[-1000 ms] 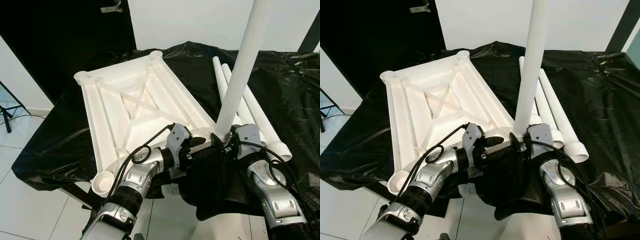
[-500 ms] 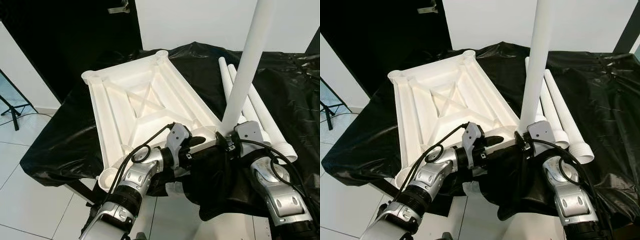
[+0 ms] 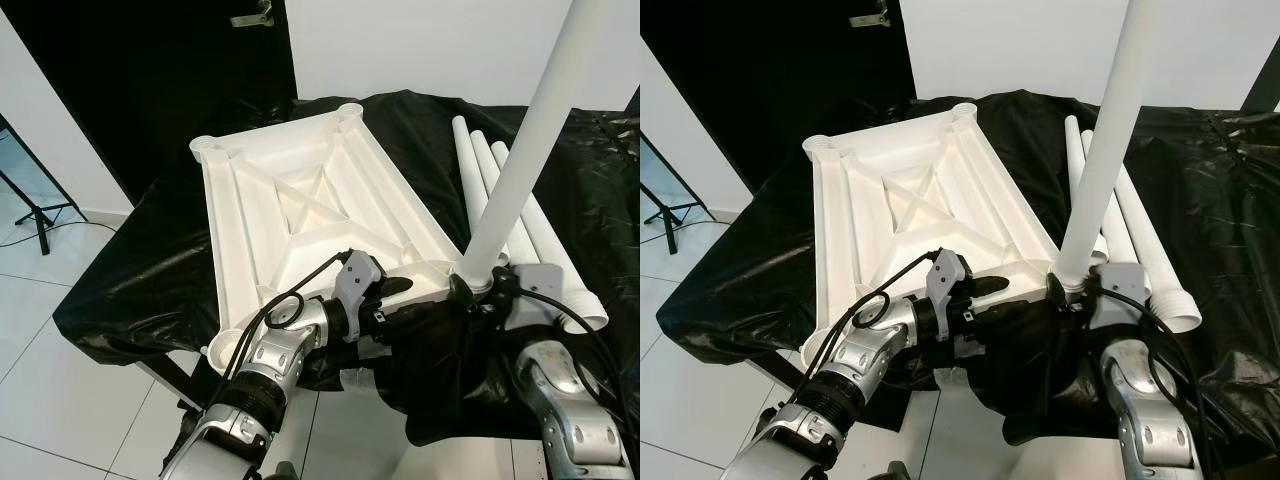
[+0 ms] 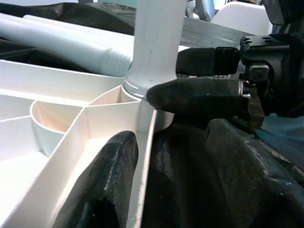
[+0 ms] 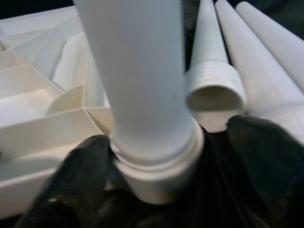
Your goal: Building children table
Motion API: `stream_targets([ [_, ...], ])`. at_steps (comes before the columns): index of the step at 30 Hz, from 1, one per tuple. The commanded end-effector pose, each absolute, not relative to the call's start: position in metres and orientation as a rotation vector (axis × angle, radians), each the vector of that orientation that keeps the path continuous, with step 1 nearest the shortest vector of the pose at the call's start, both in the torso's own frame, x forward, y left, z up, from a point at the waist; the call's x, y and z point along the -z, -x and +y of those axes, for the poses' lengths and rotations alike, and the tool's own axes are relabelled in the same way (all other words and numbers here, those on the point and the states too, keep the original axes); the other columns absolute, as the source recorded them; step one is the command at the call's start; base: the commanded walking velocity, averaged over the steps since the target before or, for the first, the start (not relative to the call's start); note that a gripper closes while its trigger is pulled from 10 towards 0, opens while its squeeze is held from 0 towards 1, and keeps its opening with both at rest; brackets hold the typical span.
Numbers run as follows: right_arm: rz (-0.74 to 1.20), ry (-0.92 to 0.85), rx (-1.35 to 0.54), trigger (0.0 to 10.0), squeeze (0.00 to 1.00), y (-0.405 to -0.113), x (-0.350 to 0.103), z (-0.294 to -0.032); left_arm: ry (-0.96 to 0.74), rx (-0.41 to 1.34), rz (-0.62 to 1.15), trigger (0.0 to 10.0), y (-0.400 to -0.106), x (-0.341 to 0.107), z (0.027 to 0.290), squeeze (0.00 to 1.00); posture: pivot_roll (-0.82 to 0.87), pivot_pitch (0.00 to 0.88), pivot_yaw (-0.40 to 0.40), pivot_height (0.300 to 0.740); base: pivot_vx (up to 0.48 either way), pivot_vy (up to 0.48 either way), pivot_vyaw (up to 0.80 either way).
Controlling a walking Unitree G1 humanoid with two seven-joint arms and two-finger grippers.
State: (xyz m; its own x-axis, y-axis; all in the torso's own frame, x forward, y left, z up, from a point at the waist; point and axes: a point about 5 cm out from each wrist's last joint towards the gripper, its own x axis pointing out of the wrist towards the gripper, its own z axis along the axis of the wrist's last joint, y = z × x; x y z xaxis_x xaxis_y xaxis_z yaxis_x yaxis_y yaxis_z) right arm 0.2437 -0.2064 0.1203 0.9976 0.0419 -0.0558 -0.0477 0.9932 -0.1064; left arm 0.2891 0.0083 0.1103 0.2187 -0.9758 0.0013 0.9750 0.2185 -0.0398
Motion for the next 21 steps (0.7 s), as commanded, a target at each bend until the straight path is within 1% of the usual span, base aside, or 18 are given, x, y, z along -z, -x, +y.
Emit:
stream_targets([
  [1, 0.101, 0.106, -0.024, 10.0, 1.0, -0.24, -0.111, -0.211, 0.01, 1.425, 0.031, 10.0, -0.287, -0.11, 0.007, 0.0, 0.04, 0.0, 0.062, 0.74, 0.0, 0.0, 0.0],
  [3, 0.094, 0.137, -0.017, 10.0, 1.0, -0.24, -0.113, -0.214, 0.008, 1.426, 0.03, 10.0, -0.287, -0.11, 0.006, 0.0, 0.04, 0.0, 0.059, 0.74, 0.0, 0.0, 0.0],
  [4, 0.08, 0.19, 0.002, 10.0, 1.0, -0.239, -0.116, -0.217, 0.008, 1.425, 0.028, 10.0, -0.287, -0.11, 0.006, 0.0, 0.04, 0.0, 0.056, 0.74, 0.0, 0.0, 0.0],
  [5, 0.067, 0.259, 0.014, 10.0, 0.46, -0.24, -0.121, -0.221, 0.009, 1.423, 0.028, 10.0, -0.287, -0.109, 0.006, 0.0, 0.04, 0.0, 0.054, 0.74, 0.0, 0.0, 0.0],
  [6, 0.067, 0.259, 0.014, 10.0, 0.46, -0.24, -0.121, -0.221, 0.009, 1.423, 0.028, 10.0, -0.287, -0.109, 0.006, 0.0, 0.04, 0.0, 0.054, 0.74, 0.0, 0.0, 0.0],
  [7, 0.059, 0.341, 0.008, 10.0, 0.0, -0.241, -0.125, -0.222, 0.01, 1.421, 0.03, 10.0, -0.286, -0.108, 0.007, 0.0, 0.04, 0.0, 0.052, 0.74, 0.0, 0.0, 0.0],
  [8, 0.059, 0.341, 0.008, 10.0, 0.0, -0.241, -0.125, -0.222, 0.01, 1.421, 0.03, 10.0, -0.286, -0.108, 0.007, 0.0, 0.04, 0.0, 0.052, 0.74, 0.0, 0.0, 0.0],
  [10, 0.05, 0.466, -0.018, 10.0, 0.0, -0.248, -0.131, -0.224, 0.014, 1.419, 0.033, 10.0, -0.285, -0.106, 0.006, 0.0, 0.04, 0.0, 0.049, 0.74, 0.0, 0.0, 0.0],
  [12, 0.046, 0.527, -0.035, 10.0, 0.0, -0.254, -0.137, -0.228, 0.016, 1.418, 0.035, 10.0, -0.284, -0.105, 0.005, 0.0, 0.05, 0.0, 0.044, 0.74, 0.0, 0.0, 0.0],
  [17, 0.047, 0.54, -0.045, 10.0, 0.0, -0.259, -0.144, -0.232, 0.018, 1.41, 0.031, 10.0, -0.285, -0.106, 0.006, 0.0, 0.06, 0.0, 0.035, 0.74, 0.0, 0.0, 0.0],
  [21, 0.098, 0.534, -0.119, 10.0, 0.0, -0.26, -0.142, -0.229, 0.018, 1.398, 0.028, 10.0, -0.286, -0.106, 0.007, 0.0, 0.07, 0.0, 0.029, 0.74, 0.0, 0.0, 0.0],
])
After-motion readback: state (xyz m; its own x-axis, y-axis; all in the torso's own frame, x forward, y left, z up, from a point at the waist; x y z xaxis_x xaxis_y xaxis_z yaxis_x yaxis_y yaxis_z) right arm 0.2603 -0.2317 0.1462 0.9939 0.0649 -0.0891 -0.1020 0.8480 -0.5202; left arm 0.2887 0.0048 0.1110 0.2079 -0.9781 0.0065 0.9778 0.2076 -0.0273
